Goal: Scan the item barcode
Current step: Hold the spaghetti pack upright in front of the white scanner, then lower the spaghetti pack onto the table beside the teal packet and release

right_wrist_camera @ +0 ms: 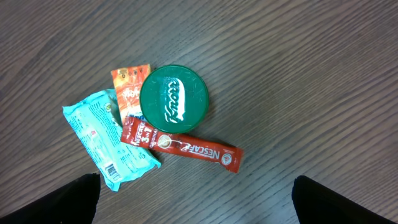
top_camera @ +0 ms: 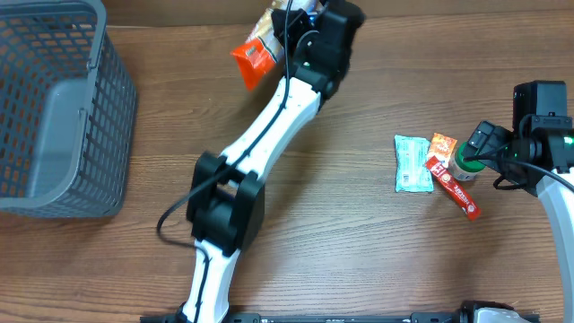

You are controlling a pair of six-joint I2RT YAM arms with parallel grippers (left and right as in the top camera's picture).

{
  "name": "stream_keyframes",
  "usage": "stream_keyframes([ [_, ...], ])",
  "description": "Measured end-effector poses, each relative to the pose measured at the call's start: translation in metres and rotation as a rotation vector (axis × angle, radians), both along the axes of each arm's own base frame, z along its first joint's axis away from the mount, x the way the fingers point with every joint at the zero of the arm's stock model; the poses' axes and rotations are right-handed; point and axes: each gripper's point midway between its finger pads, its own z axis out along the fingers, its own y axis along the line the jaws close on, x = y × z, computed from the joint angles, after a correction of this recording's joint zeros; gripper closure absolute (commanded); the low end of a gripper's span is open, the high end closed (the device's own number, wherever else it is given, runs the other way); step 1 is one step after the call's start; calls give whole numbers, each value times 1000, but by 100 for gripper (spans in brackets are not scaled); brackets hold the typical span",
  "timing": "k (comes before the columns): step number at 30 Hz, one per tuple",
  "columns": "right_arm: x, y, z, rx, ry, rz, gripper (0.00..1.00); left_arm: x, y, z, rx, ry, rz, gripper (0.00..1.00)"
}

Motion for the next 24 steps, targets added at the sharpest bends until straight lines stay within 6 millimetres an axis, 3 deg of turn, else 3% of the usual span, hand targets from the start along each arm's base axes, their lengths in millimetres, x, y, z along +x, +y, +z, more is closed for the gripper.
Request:
stream_keyframes([
  [3,0,0,0,0,-1,-1,0,-42,-15,6,-110,85,-30,96],
  [5,0,0,0,0,0,0,0,-70,-28,0,-219,168,-64,96],
  [9,0,0,0,0,-1,-1,0,-124,-73,-36,-595,400,-105,96],
  [14,0,0,0,0,-1,-1,0,-161,-105,-74,-896,605,2,96],
  [17,0,0,0,0,-1,0,0,-172,-125,-106,-1001,697,89,96],
  [24,0,0,0,0,0,-1,0,-208,-164,-196,-1003,921,213,96],
])
